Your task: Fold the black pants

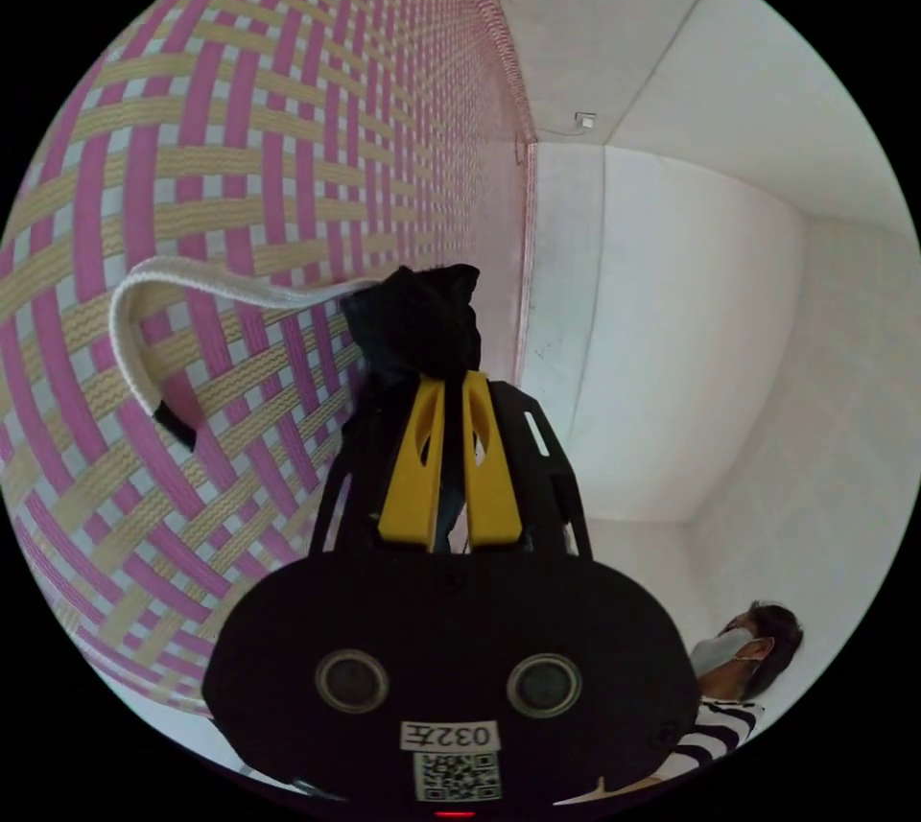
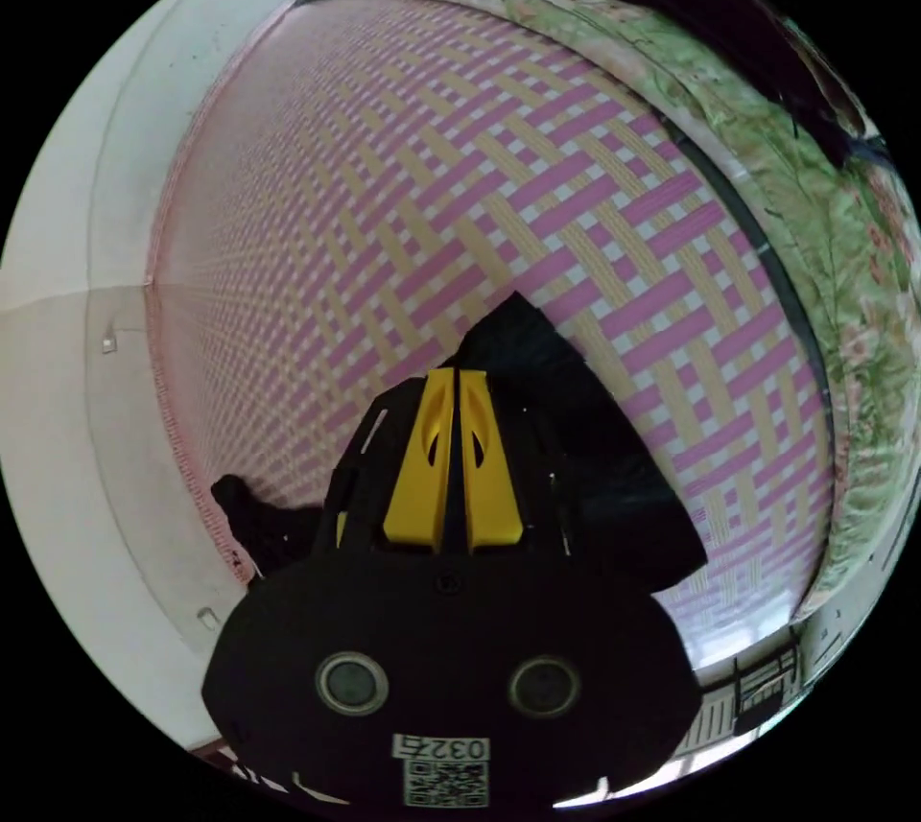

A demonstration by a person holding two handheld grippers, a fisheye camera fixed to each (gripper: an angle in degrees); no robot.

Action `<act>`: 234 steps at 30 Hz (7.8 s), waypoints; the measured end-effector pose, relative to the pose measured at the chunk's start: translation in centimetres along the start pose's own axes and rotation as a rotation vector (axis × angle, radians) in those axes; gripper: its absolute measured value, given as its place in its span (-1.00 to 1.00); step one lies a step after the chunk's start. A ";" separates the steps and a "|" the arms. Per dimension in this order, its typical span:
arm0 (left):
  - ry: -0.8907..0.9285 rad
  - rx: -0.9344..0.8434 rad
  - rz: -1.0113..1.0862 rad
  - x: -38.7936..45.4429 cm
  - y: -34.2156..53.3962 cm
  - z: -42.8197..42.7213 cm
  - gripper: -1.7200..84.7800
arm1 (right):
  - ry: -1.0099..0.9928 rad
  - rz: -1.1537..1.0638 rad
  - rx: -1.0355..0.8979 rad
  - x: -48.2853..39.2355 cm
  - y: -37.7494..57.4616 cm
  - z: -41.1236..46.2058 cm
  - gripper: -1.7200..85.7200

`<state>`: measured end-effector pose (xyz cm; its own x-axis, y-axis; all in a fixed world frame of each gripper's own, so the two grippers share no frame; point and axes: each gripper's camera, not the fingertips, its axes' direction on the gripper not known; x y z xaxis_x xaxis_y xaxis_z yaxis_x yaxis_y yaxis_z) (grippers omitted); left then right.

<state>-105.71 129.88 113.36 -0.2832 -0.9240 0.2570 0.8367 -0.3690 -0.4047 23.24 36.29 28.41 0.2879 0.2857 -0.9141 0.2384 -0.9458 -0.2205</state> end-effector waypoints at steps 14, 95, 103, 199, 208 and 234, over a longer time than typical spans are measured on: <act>0.467 -0.110 0.194 9.7 -2.0 -3.4 -1.00 | -0.488 -0.194 0.514 8.7 14.9 -18.9 -0.98; -0.390 -0.365 0.219 31.9 -10.5 1.0 -0.98 | -0.287 0.139 0.279 16.7 9.8 -8.6 -0.98; -0.511 -0.390 0.378 34.9 -7.4 -4.3 -0.98 | -0.092 -0.211 0.180 5.0 6.4 -6.0 -0.98; -0.767 -0.441 0.833 28.9 19.1 -26.1 -0.98 | -0.515 -0.385 0.062 16.5 30.4 1.6 -0.79; -0.648 -0.426 0.858 29.5 19.7 -26.4 -0.98 | -0.610 -0.478 0.159 14.6 29.5 -3.9 -0.98; -0.459 -0.504 1.180 34.3 25.3 -27.1 -0.98 | -0.774 -0.913 0.202 5.7 27.1 -11.1 -0.98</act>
<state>-106.97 86.14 88.09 0.7377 -0.6326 -0.2360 0.1817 0.5227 -0.8330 41.66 13.97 21.01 -0.5571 0.7571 -0.3413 -0.1041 -0.4714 -0.8758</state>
